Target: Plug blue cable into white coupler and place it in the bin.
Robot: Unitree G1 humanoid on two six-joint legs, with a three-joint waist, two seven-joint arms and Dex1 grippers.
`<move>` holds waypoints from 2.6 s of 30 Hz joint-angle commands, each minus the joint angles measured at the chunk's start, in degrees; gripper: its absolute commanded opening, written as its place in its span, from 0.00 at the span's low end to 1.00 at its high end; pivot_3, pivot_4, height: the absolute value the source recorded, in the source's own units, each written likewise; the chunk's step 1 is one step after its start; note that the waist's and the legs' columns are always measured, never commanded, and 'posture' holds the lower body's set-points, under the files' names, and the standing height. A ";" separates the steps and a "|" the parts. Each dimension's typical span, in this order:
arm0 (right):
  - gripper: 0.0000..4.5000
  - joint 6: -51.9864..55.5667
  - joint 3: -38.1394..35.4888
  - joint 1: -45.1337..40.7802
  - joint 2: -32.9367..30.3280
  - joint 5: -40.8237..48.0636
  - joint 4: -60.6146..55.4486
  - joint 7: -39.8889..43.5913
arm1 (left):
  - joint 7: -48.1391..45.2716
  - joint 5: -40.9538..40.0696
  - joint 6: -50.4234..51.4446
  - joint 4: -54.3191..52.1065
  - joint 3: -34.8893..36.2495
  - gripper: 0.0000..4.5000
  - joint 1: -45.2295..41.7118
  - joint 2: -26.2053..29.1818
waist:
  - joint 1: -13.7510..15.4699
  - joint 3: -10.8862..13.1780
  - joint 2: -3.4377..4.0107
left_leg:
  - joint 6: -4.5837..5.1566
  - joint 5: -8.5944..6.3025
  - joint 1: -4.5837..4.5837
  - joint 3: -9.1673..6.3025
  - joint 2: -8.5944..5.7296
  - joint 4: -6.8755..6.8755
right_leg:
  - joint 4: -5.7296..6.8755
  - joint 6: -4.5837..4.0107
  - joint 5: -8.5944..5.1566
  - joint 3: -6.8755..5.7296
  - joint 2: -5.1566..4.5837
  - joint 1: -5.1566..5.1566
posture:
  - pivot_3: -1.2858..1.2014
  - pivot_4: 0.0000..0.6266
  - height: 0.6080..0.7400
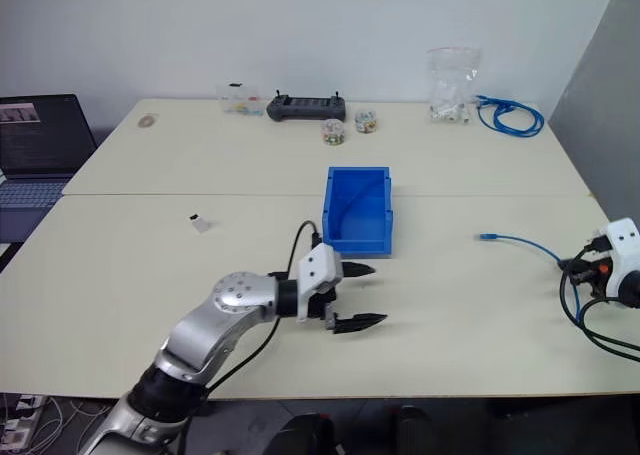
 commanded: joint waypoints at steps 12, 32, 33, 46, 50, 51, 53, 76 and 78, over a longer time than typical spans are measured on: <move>0.00 13.83 11.64 6.07 7.65 6.82 -38.97 -2.60 | 1.39 -1.21 -2.78 -6.34 15.28 1.00 17.08 12.01 | 0.11 0.10 -0.11 | 0.01 -0.02 -0.07 -0.23 0.05 -0.03 | -0.08 0.15 -0.04 -0.11 -0.02 -0.05 | 0.52 0.24 1.00; 0.00 23.84 28.34 -5.01 24.94 3.66 -36.80 -13.29 | -0.98 1.03 -11.73 0.89 21.14 1.00 20.36 17.62 | 1.02 0.16 -0.14 | 0.01 -0.02 -0.20 -0.32 -0.01 -0.04 | -0.16 -0.12 0.11 -0.18 -0.10 -0.15 | 0.52 0.24 1.00; 0.00 24.52 28.02 -5.17 25.58 3.92 -36.61 -13.79 | -1.00 1.16 -11.84 1.04 20.71 1.00 19.98 17.36 | 1.00 0.16 -0.14 | 0.01 -0.02 -0.19 -0.32 0.00 -0.04 | -0.15 -0.13 0.11 -0.18 -0.10 -0.16 | 0.52 0.24 1.00; 0.64 23.82 22.15 -3.61 25.43 6.75 -41.50 -13.64 | -0.80 2.40 -13.12 2.22 17.59 1.00 16.92 14.83 | 0.97 0.16 -0.14 | 0.01 -0.02 -0.20 -0.33 -0.02 -0.04 | -0.12 -0.13 0.11 -0.18 -0.09 -0.18 | 0.52 0.24 1.00; 0.79 18.63 20.69 1.13 19.73 10.76 -49.46 -4.59 | -0.59 3.94 -13.99 3.29 16.07 1.00 16.41 14.72 | 1.13 0.18 -0.14 | 0.02 -0.03 -0.22 -0.32 -0.02 -0.05 | -0.13 -0.10 0.10 -0.19 -0.09 -0.17 | 0.52 0.24 1.00; 0.79 18.98 20.19 2.01 18.41 12.90 -51.88 -2.63 | -0.28 4.66 -14.05 3.68 15.56 1.00 16.18 14.63 | 1.14 0.18 -0.15 | 0.02 -0.03 -0.23 -0.34 -0.03 -0.04 | -0.14 -0.08 0.08 -0.21 -0.10 -0.17 | 0.52 0.24 1.00; 0.79 20.96 19.95 2.64 16.85 16.54 -55.37 -0.69 | 0.55 6.16 -13.65 5.14 14.43 1.00 15.02 14.05 | 1.11 0.21 -0.13 | 0.03 -0.04 -0.23 -0.35 -0.02 -0.04 | -0.13 -0.03 0.06 -0.23 -0.09 -0.16 | 0.52 0.24 1.00; 0.80 15.74 21.93 2.68 14.66 17.60 -56.98 0.15 | -2.56 14.23 -6.52 12.03 3.69 0.39 6.22 15.86 | 1.14 0.01 0.02 | 0.04 -0.04 -0.05 -0.39 -0.03 -0.03 | -0.13 0.16 -0.04 -0.24 -0.10 -0.01 | 0.52 0.24 1.00; 0.80 15.39 21.89 2.83 14.74 17.67 -56.95 -0.02 | -2.42 14.64 -6.02 12.39 3.24 0.31 5.65 15.80 | 1.14 -0.01 0.03 | 0.04 -0.04 -0.04 -0.39 -0.03 -0.03 | -0.13 0.17 -0.04 -0.24 -0.10 0.00 | 0.52 0.24 1.00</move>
